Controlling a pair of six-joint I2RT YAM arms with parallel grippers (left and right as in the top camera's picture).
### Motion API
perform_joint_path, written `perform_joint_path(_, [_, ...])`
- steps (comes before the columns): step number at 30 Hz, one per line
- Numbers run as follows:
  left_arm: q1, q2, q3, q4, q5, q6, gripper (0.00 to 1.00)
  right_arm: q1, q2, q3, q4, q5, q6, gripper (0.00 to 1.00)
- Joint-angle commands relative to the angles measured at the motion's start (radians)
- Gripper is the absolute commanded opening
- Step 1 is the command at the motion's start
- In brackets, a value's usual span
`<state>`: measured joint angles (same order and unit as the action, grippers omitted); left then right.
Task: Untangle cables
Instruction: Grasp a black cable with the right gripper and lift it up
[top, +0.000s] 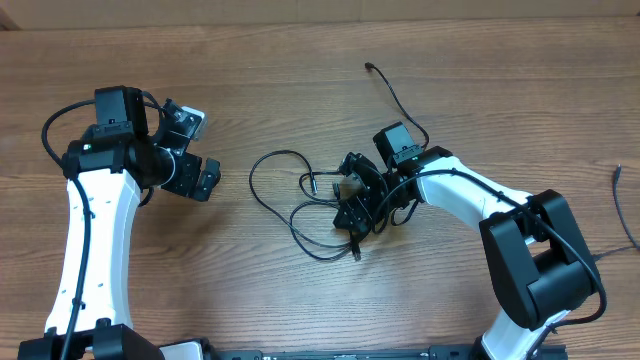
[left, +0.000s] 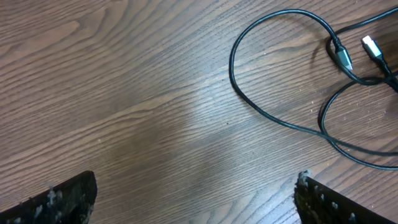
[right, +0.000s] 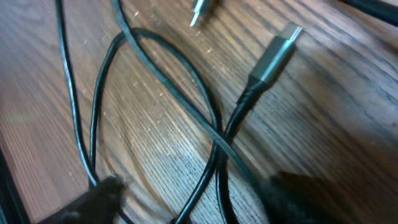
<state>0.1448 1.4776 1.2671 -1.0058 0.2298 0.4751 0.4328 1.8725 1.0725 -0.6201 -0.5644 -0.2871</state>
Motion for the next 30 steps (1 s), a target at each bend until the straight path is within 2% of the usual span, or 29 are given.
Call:
perform_joint_path(1, [0.005,0.006,0.011,0.001,-0.001,0.016,1.00,0.005,0.004,-0.013,0.011,-0.006,-0.010,0.47])
perform_joint_path(3, [0.005,0.006,0.011,0.001,-0.002,0.016,1.00,0.005,0.004,-0.013,0.018,-0.006,-0.010,0.33])
perform_joint_path(5, [0.005,0.006,0.011,0.001,-0.002,0.016,1.00,0.005,0.003,-0.012,0.028,-0.006,-0.010,0.07])
perform_joint_path(6, [0.005,0.006,0.011,0.000,-0.001,0.016,1.00,0.005,0.003,-0.009,0.029,-0.006,-0.009,0.04])
perform_joint_path(11, [0.005,0.006,0.011,0.001,-0.002,0.016,1.00,0.003,0.002,0.063,-0.049,0.013,0.002,0.04])
perform_joint_path(16, [0.005,0.006,0.011,0.001,-0.002,0.016,0.99,0.003,0.002,0.232,-0.263,0.013,0.002,0.04])
perform_joint_path(22, [0.005,0.006,0.011,0.001,-0.002,0.016,1.00,0.003,0.002,0.529,-0.544,0.013,0.002,0.04])
perform_joint_path(23, [0.005,0.006,0.011,0.001,-0.002,0.016,1.00,0.003,0.002,0.630,-0.609,0.013,0.001,0.04])
perform_joint_path(30, [0.005,0.006,0.011,0.000,-0.002,0.016,1.00,0.003,0.002,1.057,-0.736,0.013,0.002,0.04])
